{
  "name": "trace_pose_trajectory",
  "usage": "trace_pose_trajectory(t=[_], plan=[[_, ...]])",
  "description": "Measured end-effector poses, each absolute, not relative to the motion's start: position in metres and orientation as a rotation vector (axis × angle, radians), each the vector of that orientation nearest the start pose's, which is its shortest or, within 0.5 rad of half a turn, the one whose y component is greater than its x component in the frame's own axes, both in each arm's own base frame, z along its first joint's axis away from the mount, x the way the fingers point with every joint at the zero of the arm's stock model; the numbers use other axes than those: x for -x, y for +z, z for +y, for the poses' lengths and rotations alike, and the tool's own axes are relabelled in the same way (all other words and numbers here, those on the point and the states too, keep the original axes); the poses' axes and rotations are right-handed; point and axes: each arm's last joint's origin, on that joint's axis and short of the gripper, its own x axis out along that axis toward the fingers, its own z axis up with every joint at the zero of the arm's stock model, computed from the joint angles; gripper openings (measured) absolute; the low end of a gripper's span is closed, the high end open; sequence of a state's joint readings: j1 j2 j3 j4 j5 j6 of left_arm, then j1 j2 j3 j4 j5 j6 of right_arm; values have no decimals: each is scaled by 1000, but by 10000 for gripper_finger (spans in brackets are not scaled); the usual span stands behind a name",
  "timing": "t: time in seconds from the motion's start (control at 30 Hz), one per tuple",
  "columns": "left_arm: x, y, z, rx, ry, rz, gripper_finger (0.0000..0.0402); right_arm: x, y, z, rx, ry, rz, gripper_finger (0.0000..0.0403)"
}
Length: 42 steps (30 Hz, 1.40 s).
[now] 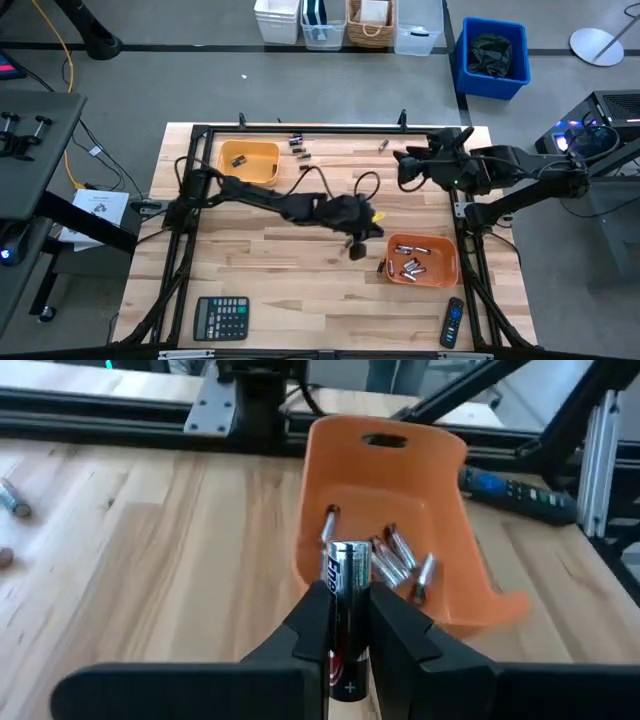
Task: Sort batteries
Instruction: Put the silver battery into the orange bin
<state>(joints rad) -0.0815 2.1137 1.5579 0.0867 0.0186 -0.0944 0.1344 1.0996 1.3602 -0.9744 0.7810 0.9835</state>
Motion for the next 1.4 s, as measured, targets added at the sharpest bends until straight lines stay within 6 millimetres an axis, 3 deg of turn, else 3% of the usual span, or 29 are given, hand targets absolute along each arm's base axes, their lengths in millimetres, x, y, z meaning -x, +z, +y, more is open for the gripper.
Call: trace_pose_trajectory(t=[0.13,0.33,0.6,0.73,0.87,1.03,1.2,1.27,1.4], plan=[[-502,211,-28,59,-127,411,30,-195,409,2,-586,-836,225,213],[-524,204,-28,18,-196,362,36,-197,414,2,-577,-839,166,213],[-526,212,-30,121,-189,346,145,-197,415,1,-613,-895,101,213],[-520,224,-27,164,-283,369,186,-197,415,1,-626,-901,91,213],[-505,240,-5,117,-297,470,205,-197,415,1,-630,-902,90,213],[-477,266,60,117,-165,506,208,-195,413,0,-613,-922,109,213],[-428,256,121,245,-51,570,207,-192,404,-8,-678,-1016,129,213],[-406,251,133,329,-59,536,204,-192,398,-11,-685,-1049,167,213],[-369,240,125,433,-76,407,199,-201,386,-17,-674,-1074,290,213]])
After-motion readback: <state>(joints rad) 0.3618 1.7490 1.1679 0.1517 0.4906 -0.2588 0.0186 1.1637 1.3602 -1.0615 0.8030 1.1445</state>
